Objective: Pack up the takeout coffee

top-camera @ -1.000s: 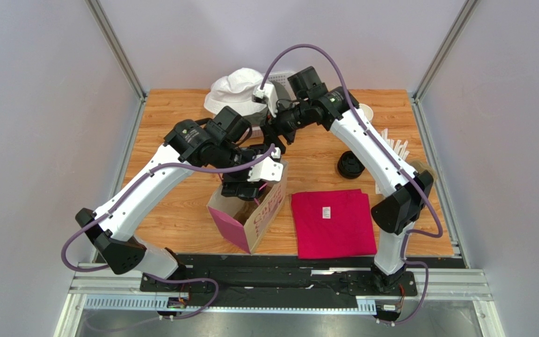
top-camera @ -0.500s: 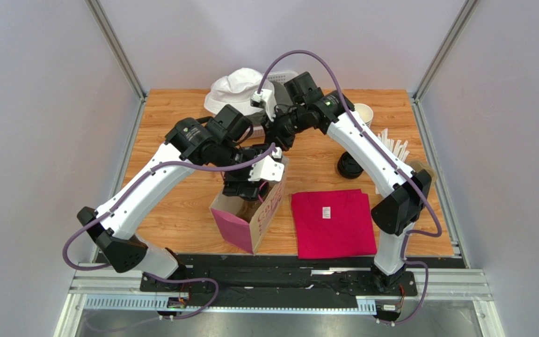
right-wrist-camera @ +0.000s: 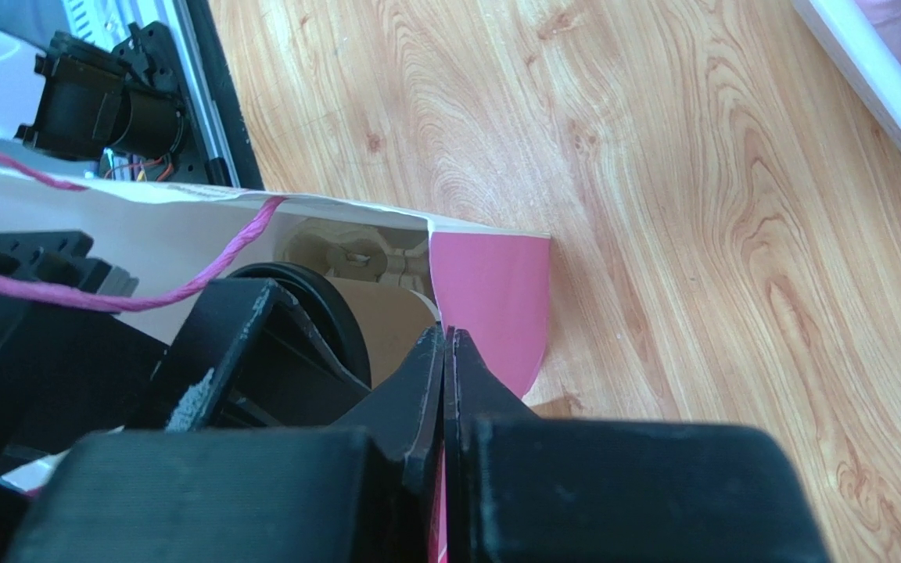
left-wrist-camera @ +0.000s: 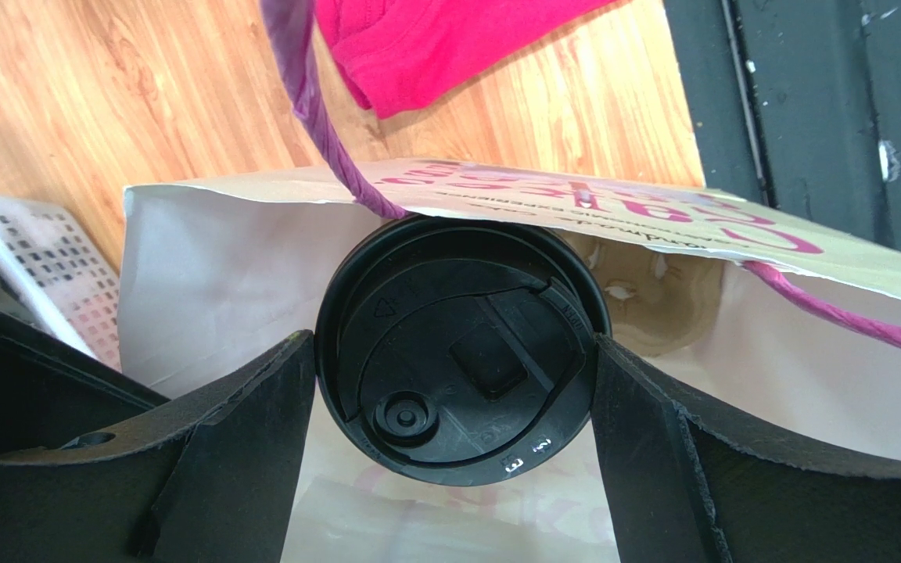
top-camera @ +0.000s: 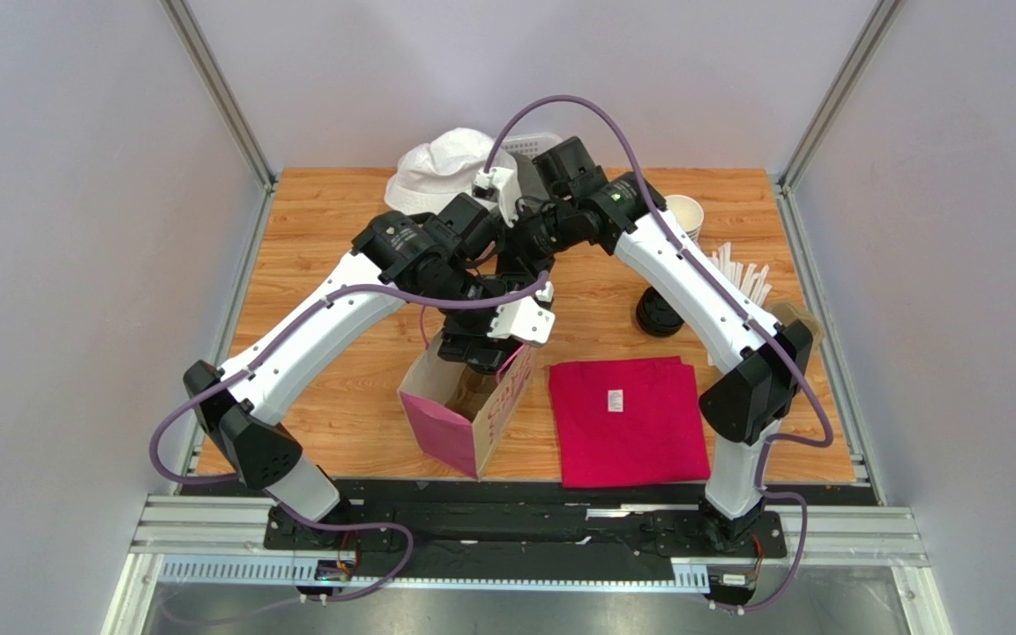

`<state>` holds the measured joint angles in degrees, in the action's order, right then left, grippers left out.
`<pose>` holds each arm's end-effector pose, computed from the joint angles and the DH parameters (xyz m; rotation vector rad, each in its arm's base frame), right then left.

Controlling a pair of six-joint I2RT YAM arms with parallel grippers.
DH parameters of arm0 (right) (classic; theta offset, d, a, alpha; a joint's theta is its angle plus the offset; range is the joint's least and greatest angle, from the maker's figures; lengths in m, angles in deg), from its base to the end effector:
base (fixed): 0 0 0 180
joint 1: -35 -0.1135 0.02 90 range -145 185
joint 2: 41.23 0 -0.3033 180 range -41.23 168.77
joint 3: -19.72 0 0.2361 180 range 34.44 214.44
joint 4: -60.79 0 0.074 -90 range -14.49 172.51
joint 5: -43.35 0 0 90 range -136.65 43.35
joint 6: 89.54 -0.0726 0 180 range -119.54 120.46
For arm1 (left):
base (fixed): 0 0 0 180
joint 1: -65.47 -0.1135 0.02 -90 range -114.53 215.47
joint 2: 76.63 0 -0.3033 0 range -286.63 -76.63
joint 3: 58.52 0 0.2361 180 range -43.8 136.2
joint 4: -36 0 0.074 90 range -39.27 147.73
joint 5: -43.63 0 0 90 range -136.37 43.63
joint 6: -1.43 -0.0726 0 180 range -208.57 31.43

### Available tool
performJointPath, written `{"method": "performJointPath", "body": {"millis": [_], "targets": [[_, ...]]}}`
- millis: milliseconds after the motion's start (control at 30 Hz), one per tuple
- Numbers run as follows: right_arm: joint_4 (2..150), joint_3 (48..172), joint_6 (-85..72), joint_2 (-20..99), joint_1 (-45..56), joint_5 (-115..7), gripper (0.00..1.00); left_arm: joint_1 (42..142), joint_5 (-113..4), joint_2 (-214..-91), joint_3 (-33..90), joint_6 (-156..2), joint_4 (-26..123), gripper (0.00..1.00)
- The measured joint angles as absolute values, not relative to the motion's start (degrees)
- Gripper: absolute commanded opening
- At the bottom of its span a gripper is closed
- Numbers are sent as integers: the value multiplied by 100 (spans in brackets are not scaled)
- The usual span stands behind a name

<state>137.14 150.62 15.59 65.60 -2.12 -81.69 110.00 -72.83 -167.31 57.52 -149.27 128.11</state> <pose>0.2978 0.2777 0.3945 -1.3210 2.0912 0.9223 0.1853 -0.2277 0.3902 2.1662 1.4953 -0.5359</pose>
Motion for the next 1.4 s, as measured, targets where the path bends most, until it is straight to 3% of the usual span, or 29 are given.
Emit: {"method": "performJointPath", "body": {"millis": [633, 1033, 1100, 1300, 1400], "targets": [[13410, 14478, 274, 6079, -18, -6511, 0, 10963, -6983, -16309, 5793, -15069, 12807, 24], [13976, 14397, 410, 5882, 19, -7088, 1, 10524, -7027, -16119, 5498, -15037, 12802, 23], [14087, 14397, 486, 5865, 21, -7236, 7, 10517, -7025, -16084, 5345, -15037, 12809, 23], [14468, 14413, 687, 5865, 21, -7498, 50, 10508, -7053, -15966, 5216, -15039, 12820, 23], [14642, 14693, 792, 5934, 21, -7568, 65, 10511, -7123, -15918, 5216, -15045, 12822, 23]]}}
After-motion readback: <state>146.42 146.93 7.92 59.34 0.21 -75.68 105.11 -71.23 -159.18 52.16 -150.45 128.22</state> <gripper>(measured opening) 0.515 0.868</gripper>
